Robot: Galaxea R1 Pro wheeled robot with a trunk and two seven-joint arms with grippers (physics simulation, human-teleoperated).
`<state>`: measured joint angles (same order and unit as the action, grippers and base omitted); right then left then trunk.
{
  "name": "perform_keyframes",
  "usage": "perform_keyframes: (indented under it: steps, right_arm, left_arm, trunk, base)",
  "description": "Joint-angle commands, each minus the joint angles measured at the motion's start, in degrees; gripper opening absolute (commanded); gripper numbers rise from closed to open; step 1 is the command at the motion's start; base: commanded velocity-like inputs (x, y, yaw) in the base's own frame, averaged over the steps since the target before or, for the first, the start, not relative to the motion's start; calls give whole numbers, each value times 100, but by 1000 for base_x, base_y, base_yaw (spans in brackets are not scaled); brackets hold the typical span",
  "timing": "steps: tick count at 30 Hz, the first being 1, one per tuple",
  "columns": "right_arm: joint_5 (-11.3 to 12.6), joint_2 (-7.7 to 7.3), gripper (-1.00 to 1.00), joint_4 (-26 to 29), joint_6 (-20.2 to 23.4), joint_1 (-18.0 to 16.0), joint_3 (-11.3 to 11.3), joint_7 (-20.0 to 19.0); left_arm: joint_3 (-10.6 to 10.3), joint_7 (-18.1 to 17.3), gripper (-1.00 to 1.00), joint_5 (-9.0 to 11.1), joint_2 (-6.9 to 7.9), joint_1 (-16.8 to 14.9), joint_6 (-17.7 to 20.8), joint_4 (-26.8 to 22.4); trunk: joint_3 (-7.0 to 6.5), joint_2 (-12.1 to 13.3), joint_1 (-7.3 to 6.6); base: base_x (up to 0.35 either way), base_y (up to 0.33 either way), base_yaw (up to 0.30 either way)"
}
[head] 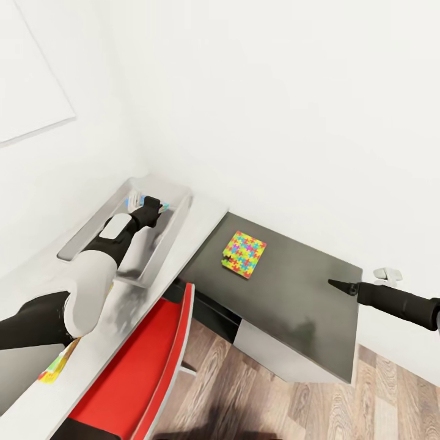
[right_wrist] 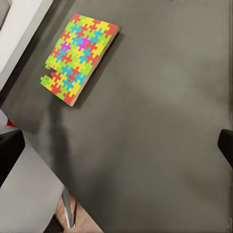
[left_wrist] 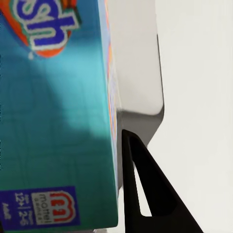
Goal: Put all the toys in the child's room - the three board games (two on the bed and one on the table), the two jigsaw puzzles on the table, and the tennis ball on the table - inside the toy box on the table in the child's room.
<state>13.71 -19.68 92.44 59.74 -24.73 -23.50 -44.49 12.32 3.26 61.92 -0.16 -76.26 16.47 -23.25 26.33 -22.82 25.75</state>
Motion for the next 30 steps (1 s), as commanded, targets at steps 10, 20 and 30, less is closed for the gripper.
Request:
perform_keyframes:
  steps: [10, 20, 30]
  right_arm:
    - [-17, 0, 100, 2, 26, -5, 1, -33]
    - [-17, 0, 100, 2, 26, -5, 11, -33]
    - [-17, 3, 100, -1, 26, -5, 12, -33]
  left_arm:
    - [22, -50, -100, 47, 19, 10, 24, -12]
    - [24, -78, -100, 40, 47, 27, 34, -12]
    - [28, -88, -100, 29, 91, 116, -16, -12]
  trunk:
    - [9, -10, 3]
    - [9, -10, 3]
    - [9, -10, 3]
  base:
    - [16, -62, 0]
    - [2, -8, 0]
    - [46, -1, 0]
